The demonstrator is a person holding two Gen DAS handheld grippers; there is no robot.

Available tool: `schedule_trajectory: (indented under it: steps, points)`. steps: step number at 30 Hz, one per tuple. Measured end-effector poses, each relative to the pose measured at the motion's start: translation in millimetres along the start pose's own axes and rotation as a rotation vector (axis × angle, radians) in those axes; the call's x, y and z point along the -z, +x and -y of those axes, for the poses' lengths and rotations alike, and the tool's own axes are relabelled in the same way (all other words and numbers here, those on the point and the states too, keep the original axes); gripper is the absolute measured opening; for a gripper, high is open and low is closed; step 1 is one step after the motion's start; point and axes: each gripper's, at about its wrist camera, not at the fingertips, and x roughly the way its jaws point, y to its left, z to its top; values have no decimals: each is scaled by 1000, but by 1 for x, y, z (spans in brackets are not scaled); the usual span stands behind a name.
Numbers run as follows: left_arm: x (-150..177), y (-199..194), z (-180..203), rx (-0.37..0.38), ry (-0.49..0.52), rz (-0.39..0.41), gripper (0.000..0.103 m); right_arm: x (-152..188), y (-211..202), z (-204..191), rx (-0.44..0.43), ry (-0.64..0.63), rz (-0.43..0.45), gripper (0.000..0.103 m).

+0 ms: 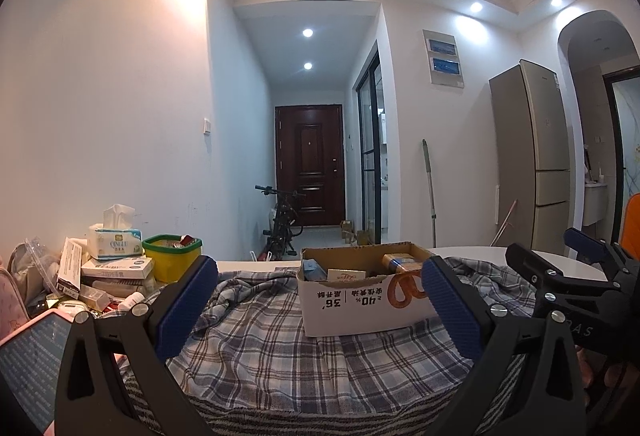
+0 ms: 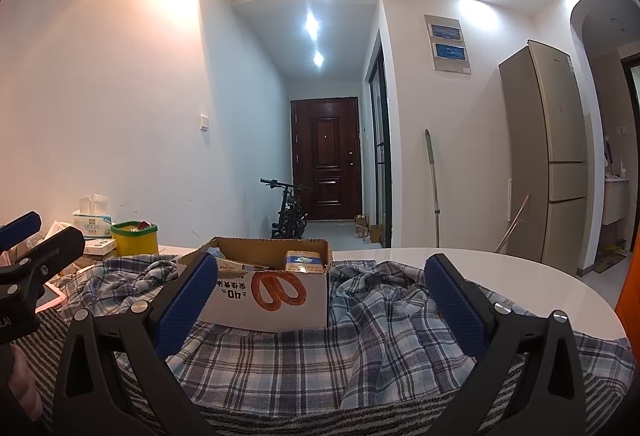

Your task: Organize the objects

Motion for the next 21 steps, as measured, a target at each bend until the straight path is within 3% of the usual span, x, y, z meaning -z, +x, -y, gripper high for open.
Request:
schedule_trajectory:
  steps: [21]
  points:
    - [2, 9, 2, -19, -12, -40, 103, 0, -4, 4, 0, 9, 15, 103]
